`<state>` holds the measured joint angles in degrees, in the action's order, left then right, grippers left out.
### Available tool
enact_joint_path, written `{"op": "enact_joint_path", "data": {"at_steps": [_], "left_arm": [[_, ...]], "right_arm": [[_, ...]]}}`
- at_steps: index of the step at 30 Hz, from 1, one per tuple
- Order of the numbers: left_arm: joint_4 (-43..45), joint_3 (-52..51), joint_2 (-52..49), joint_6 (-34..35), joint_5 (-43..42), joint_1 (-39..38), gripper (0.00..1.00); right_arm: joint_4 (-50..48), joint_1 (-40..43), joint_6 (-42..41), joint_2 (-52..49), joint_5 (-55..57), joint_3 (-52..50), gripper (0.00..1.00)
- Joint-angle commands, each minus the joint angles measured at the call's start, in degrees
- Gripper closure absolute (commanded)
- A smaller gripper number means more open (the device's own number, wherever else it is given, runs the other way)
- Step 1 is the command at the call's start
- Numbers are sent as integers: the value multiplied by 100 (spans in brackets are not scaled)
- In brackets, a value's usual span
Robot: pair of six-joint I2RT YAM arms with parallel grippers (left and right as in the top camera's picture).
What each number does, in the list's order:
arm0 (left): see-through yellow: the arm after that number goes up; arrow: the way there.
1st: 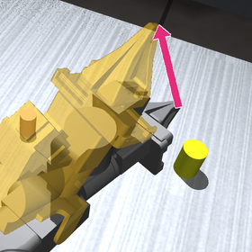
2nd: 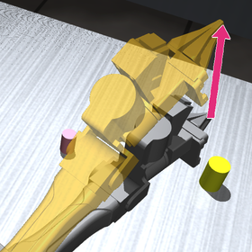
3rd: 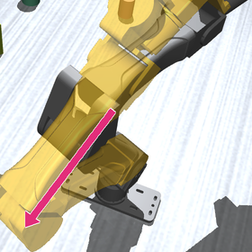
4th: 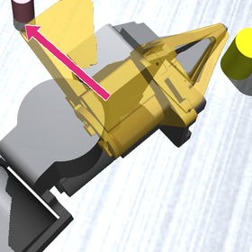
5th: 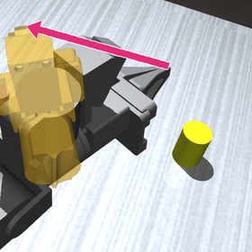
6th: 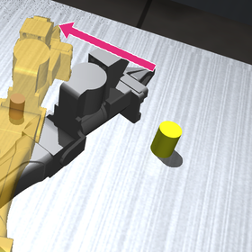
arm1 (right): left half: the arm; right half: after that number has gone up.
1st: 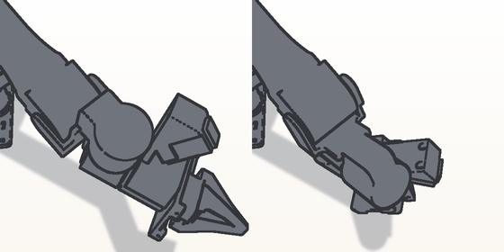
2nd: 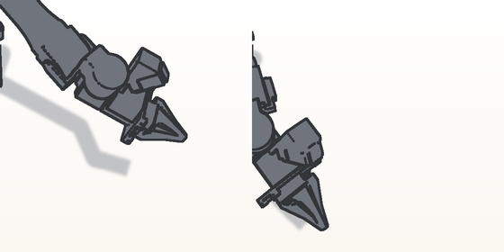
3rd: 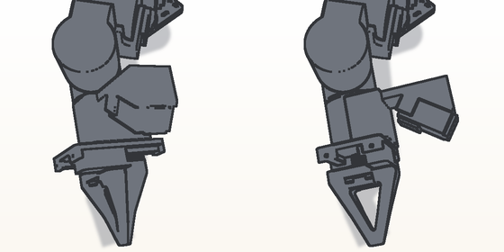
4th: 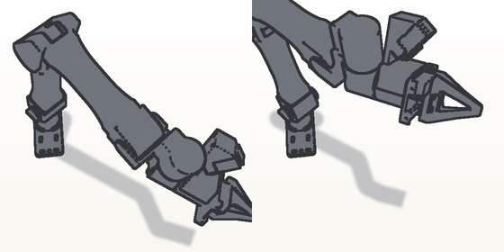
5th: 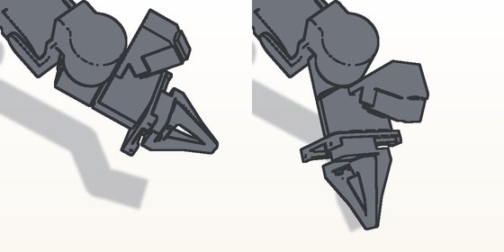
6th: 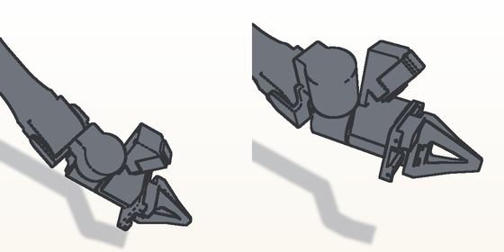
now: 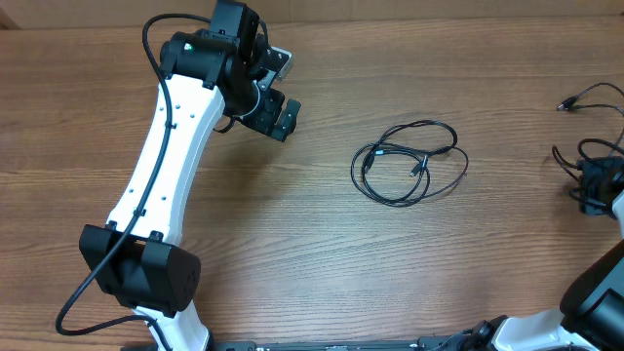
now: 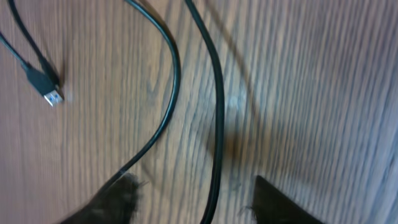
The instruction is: Untangle cables
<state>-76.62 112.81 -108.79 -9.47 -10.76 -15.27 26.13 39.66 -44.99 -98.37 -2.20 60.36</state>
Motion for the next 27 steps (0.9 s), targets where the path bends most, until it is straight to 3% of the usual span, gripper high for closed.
{"op": "enact_joint_path", "data": {"at_steps": [1, 2, 3, 6, 15, 20, 27], "left_arm": [[24, -20, -22, -125, -92, -17, 0], [13, -20, -22, -122, -92, -17, 0], [-7, -20, -22, -122, -92, -17, 0], [-46, -20, -22, -125, -87, -17, 0], [33, -20, -22, -127, -85, -17, 0], [57, -20, -22, -125, -81, -17, 0], [160, -20, -22, -125, -68, -13, 0]], "right_arm": [[-111, -42, -717, -35, -144, -20, 24], [-164, -61, -824, -63, -166, -22, 29], [-208, -87, -885, -94, -175, -22, 40], [-511, -208, -1060, -289, -216, -26, 96], [-1539, -442, -1040, -393, -57, -24, 96], [-2966, -608, 162, -393, -372, 210, 96], [-3442, -682, 1005, -538, 24, 1145, 96]]}}
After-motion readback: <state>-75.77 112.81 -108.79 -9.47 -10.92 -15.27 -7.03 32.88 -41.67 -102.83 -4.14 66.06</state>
